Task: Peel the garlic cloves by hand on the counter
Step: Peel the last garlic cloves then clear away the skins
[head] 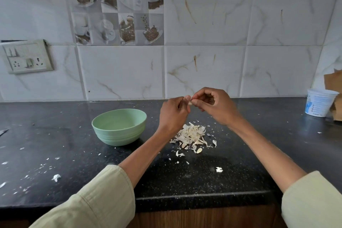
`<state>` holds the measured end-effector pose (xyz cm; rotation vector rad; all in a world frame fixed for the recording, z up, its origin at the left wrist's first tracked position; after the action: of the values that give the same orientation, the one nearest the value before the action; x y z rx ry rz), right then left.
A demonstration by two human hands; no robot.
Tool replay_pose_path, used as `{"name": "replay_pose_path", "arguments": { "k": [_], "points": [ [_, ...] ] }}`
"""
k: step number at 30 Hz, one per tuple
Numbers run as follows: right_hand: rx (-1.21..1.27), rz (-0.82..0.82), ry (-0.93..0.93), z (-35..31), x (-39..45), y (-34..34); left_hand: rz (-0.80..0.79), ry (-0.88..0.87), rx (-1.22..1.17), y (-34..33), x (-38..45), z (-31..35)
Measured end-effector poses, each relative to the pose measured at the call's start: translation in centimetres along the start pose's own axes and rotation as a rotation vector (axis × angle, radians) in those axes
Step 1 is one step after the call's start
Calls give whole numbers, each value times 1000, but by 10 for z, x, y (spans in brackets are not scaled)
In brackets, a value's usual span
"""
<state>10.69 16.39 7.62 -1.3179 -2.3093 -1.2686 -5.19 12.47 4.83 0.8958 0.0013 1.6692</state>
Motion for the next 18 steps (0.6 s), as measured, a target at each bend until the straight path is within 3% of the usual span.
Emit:
{"name": "replay_pose_path", "arguments": {
  "k": [8, 18],
  "points": [
    [-140, -13, 57, -10, -3, -3, 53, -3, 112, 2, -2, 0],
    [-141, -66, 75, -13, -3, -4, 73, -10, 219, 1, 2, -3]
  ]
}}
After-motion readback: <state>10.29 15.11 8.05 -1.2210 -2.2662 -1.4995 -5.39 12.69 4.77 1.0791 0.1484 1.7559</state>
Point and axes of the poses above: each hand's wrist, its own x-axis towards the middle knuckle, its own y-axis out of the back of the hand, z = x × y, the point moved 7 cm from there along x, towards the middle knuckle, and after that the axes turned 12 degrees about -z, right-handed, at the moved point
